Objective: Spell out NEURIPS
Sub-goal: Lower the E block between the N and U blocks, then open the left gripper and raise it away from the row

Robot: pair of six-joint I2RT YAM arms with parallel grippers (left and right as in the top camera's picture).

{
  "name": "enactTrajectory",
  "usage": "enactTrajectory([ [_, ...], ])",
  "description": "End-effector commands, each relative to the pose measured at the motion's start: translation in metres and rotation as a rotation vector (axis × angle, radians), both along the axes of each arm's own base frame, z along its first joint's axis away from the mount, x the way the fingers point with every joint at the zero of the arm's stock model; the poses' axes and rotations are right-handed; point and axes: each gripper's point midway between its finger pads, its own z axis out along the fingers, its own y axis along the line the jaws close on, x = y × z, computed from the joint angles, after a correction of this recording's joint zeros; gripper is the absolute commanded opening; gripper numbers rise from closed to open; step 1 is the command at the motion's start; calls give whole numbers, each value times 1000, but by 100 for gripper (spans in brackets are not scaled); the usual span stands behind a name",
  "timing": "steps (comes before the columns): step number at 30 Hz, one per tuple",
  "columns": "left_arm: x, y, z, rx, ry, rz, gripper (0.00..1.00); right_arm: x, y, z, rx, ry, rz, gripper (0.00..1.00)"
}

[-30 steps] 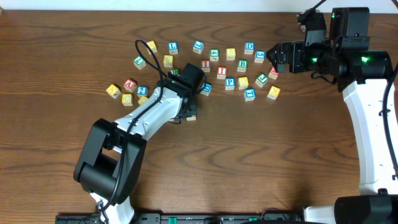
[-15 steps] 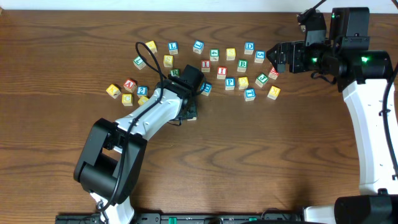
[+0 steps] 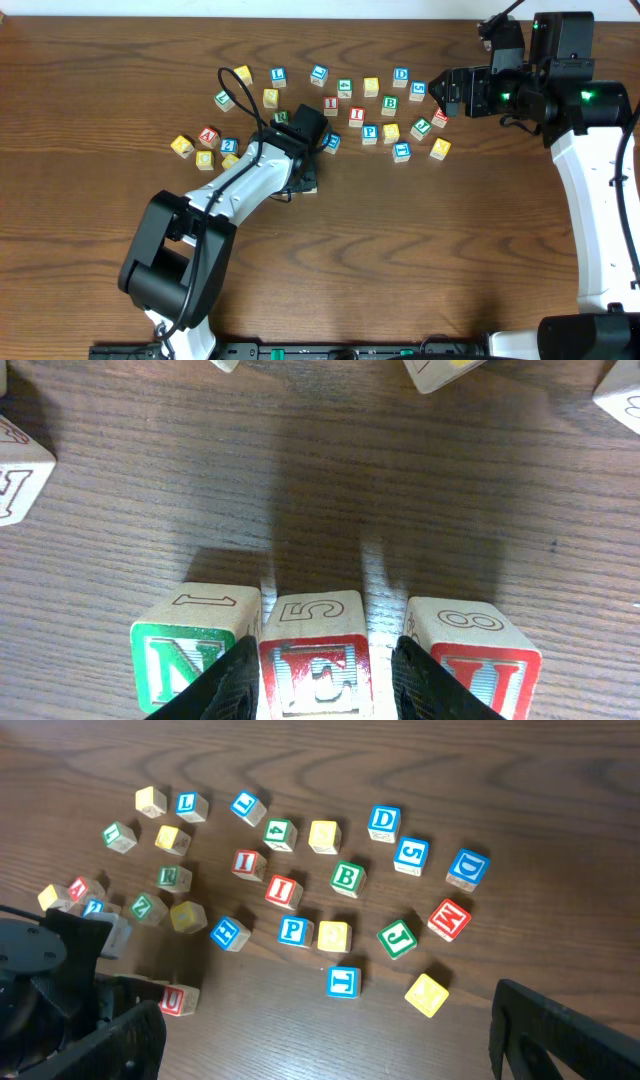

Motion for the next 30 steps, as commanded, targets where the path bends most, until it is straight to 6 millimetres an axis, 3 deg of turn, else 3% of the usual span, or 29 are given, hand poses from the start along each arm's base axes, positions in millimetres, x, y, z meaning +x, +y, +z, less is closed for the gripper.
enactTrajectory([
  [1, 20, -8, 37, -39, -97, -25, 42, 0, 0, -2, -1, 3, 9, 99],
  [10, 30, -8, 80, -65, -202, -58, 42, 0, 0, -2, -1, 3, 9, 99],
  [20, 42, 14, 130, -56, -233, -42, 42, 0, 0, -2, -1, 3, 9, 99],
  [30, 54, 10, 180, -72, -299, -65, 42, 0, 0, -2, -1, 3, 9, 99],
])
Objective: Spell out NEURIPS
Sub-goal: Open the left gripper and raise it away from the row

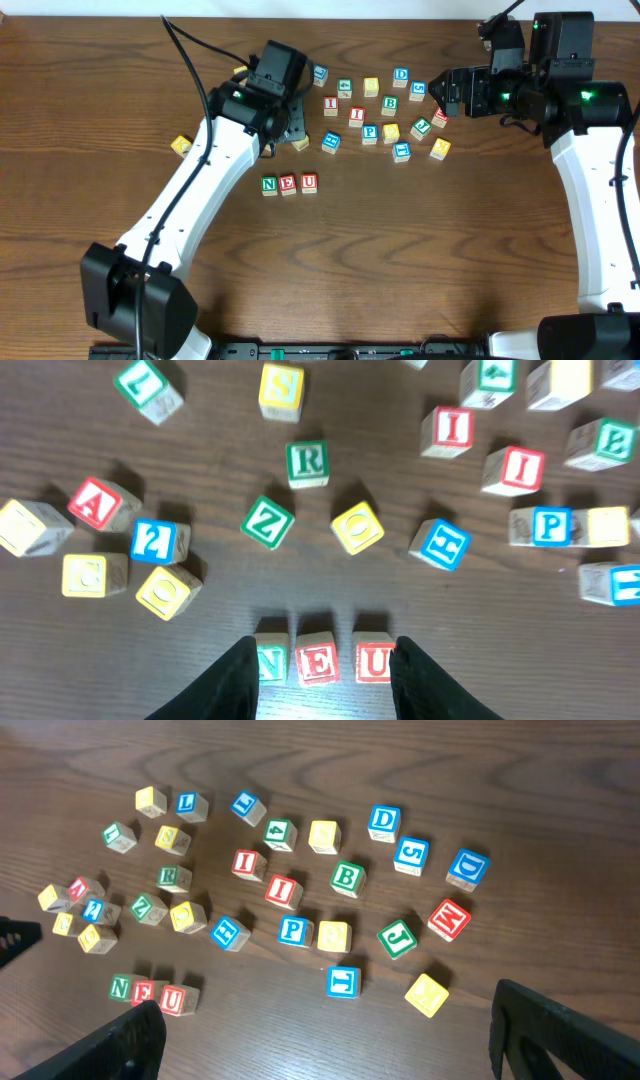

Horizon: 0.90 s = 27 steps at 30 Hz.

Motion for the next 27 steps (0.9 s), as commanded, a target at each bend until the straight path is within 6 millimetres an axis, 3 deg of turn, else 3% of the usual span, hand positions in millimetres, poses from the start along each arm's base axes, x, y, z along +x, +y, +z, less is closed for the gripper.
enactTrajectory([
  [1, 4, 1, 28, -3, -59, -10, 42, 0, 0, -2, -1, 3, 9, 99],
  [11, 5, 1, 45, -11, -77, -11, 42, 0, 0, -2, -1, 3, 9, 99],
  [27, -2, 0, 32, -22, -18, 11, 41, 0, 0, -2, -1, 3, 9, 99],
])
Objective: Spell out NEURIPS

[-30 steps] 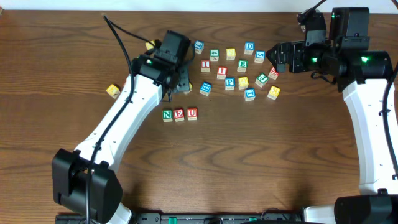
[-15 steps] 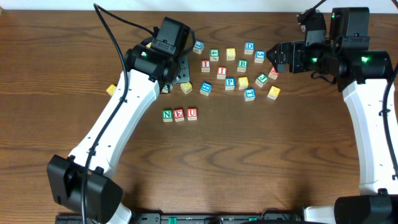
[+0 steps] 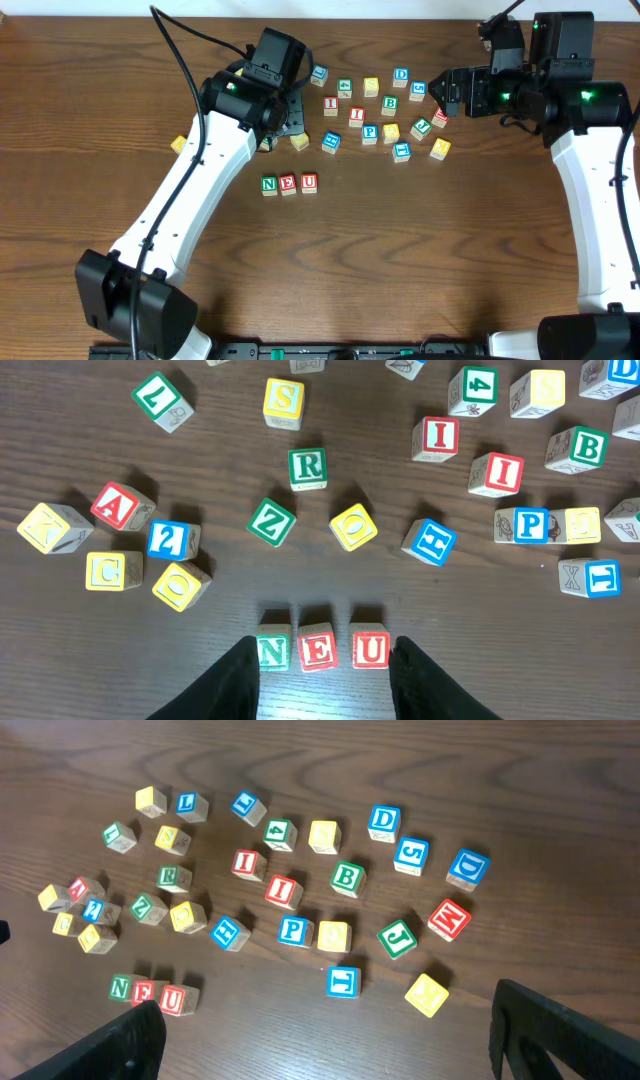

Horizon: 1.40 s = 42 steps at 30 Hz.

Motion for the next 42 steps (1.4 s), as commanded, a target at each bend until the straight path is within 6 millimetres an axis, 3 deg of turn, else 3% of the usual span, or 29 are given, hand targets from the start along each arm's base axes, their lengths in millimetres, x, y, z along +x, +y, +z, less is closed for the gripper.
enactTrajectory([
  [1, 0, -1, 9, -25, -14, 22, 38, 0, 0, -2, -1, 3, 9, 99],
  [11, -10, -7, -14, -22, 56, 31, 36, 0, 0, -2, -1, 3, 9, 99],
  [22, -11, -3, -15, -7, 62, 39, 36, 0, 0, -2, -1, 3, 9, 99],
  [34, -23, 40, -23, 65, 145, 161, 36, 0, 0, -2, -1, 3, 9, 99],
  [42, -26, 45, -24, 71, 162, 174, 36, 0, 0, -2, -1, 3, 9, 99],
])
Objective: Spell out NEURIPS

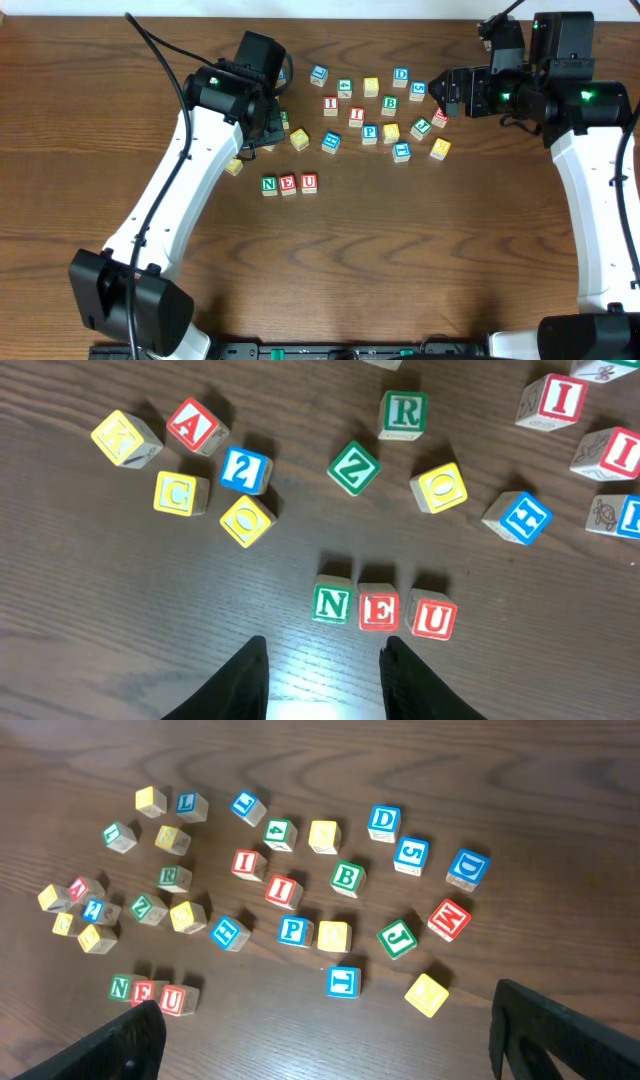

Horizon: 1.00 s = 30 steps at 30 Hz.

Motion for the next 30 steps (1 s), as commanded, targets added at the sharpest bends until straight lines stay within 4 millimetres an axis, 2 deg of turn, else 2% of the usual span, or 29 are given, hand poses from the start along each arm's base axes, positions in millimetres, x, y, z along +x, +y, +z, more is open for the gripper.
enactTrajectory([
  [1, -3, 5, -10, 23, 30, 21, 36, 0, 0, -2, -1, 3, 9, 99],
  [16, -10, 15, -17, 74, 55, 33, 36, 0, 0, -2, -1, 3, 9, 99],
  [30, -19, 29, -35, 99, 110, 59, 36, 0, 0, -2, -1, 3, 9, 99],
])
